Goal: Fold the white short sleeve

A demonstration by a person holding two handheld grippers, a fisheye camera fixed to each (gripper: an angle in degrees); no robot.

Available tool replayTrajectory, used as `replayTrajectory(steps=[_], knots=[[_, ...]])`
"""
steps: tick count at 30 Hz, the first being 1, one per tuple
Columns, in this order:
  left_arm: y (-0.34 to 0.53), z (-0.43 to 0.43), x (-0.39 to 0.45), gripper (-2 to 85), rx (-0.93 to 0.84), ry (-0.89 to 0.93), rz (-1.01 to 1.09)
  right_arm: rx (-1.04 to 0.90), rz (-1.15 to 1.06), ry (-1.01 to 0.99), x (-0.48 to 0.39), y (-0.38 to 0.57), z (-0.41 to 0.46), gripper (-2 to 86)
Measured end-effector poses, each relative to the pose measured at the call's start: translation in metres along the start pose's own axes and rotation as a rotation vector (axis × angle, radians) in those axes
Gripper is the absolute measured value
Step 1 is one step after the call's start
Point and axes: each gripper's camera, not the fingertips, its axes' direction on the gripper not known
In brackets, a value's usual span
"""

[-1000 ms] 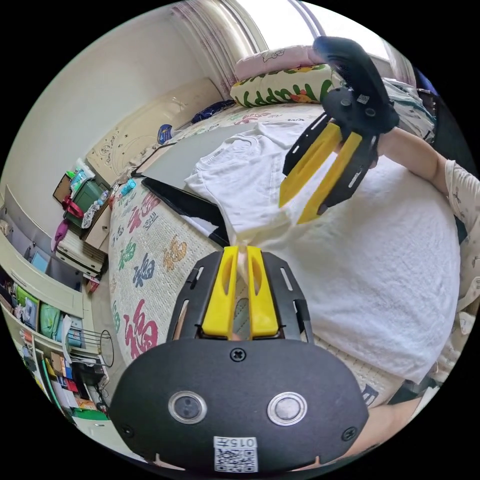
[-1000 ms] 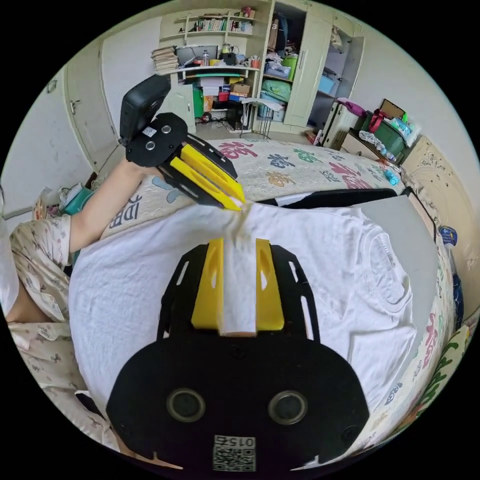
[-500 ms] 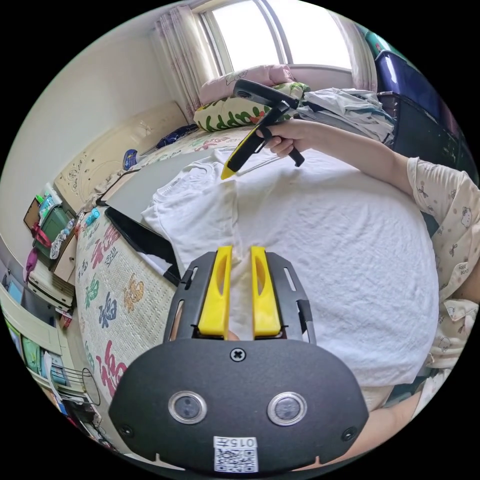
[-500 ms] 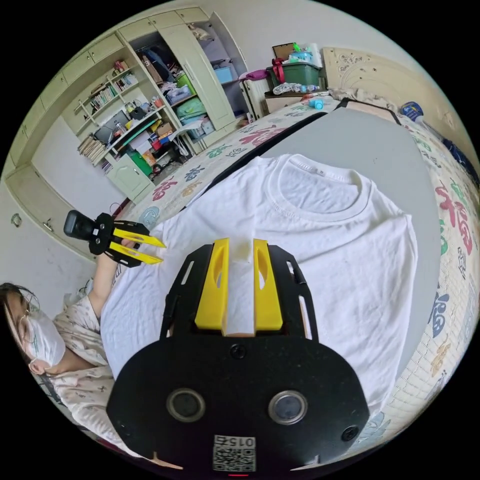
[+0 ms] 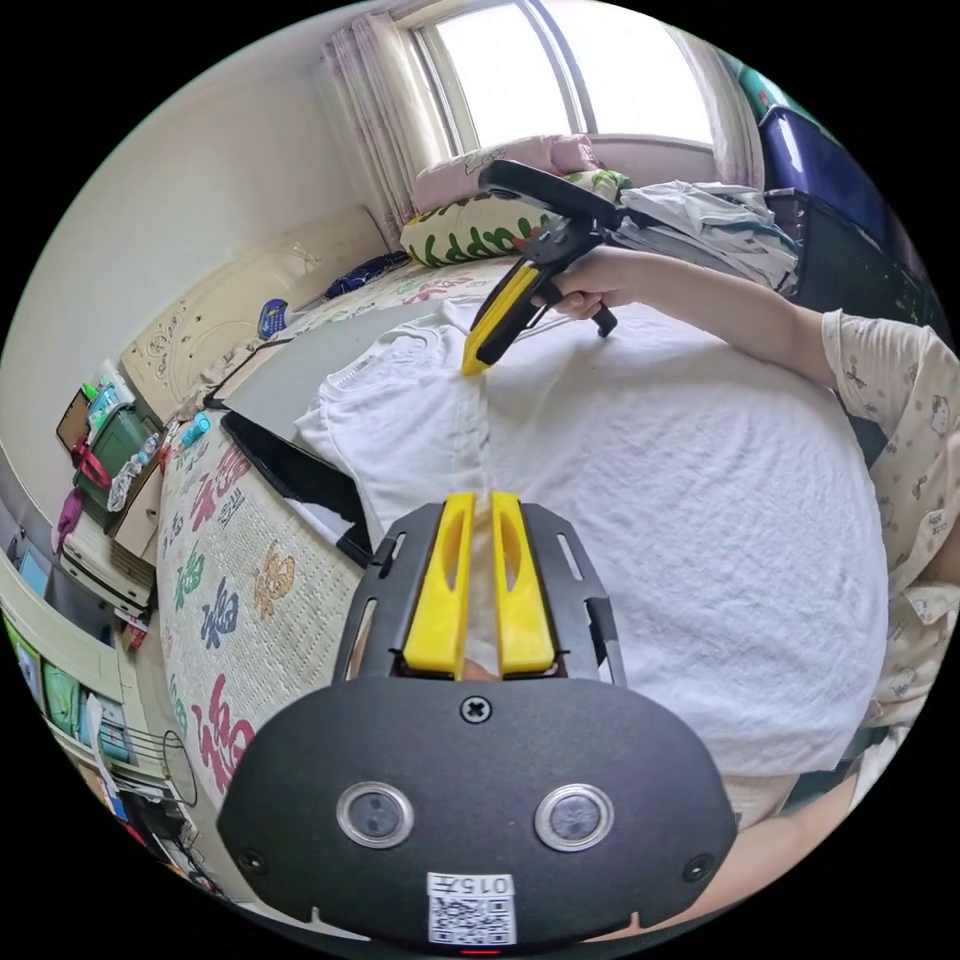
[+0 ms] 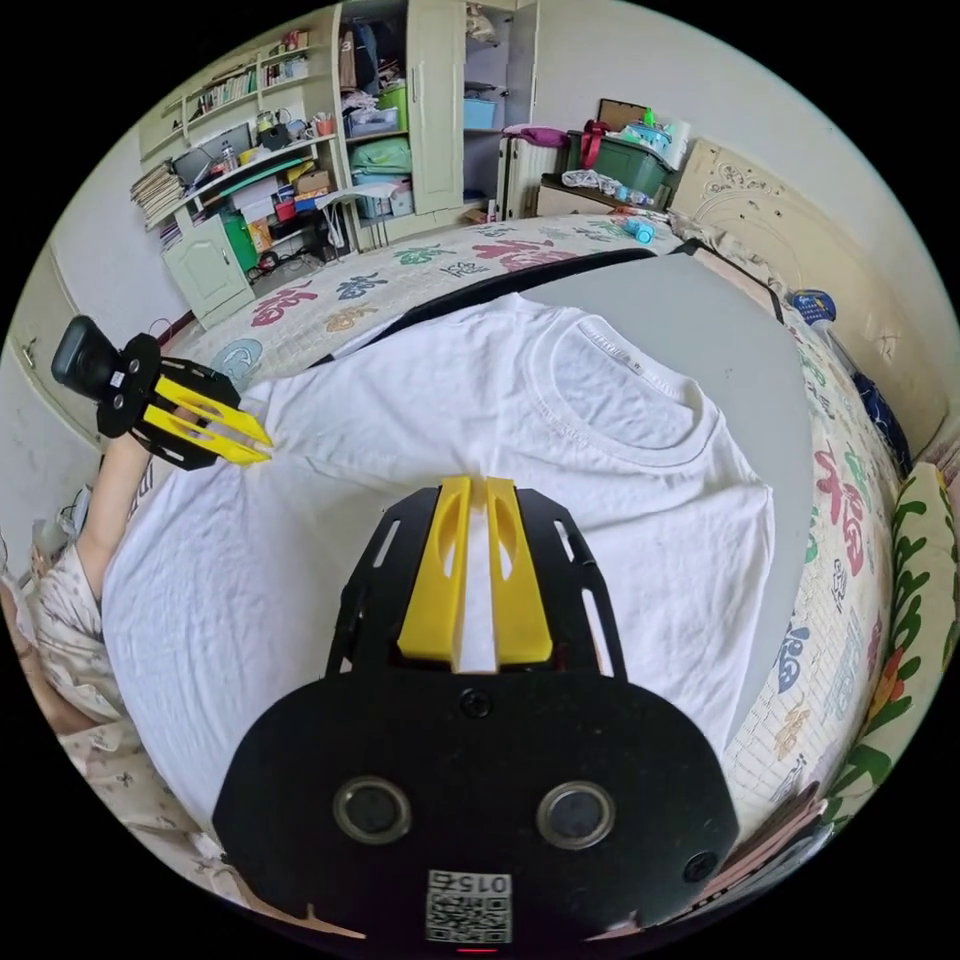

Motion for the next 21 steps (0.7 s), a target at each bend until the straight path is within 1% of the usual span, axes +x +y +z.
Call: replayTrajectory(steps=[10, 14, 21], knots=[[0.011, 0.012, -0.006, 0.3, -0.001, 0.009, 0.018, -0.001, -0.006, 0.024, -0.046, -0.015, 0.018, -0.3], [0.016, 0.018, -0.001, 0.2, -0.007, -0.025, 0.037, -0.005, -0.026, 0.071, -0.076, -0.024, 0.026, -0.3], [0.033, 0.025, -0.007, 0.3, 0.001, -0.024, 0.03, -0.008, -0.091, 0.169, -0.131, -0.041, 0.036, 0.3]])
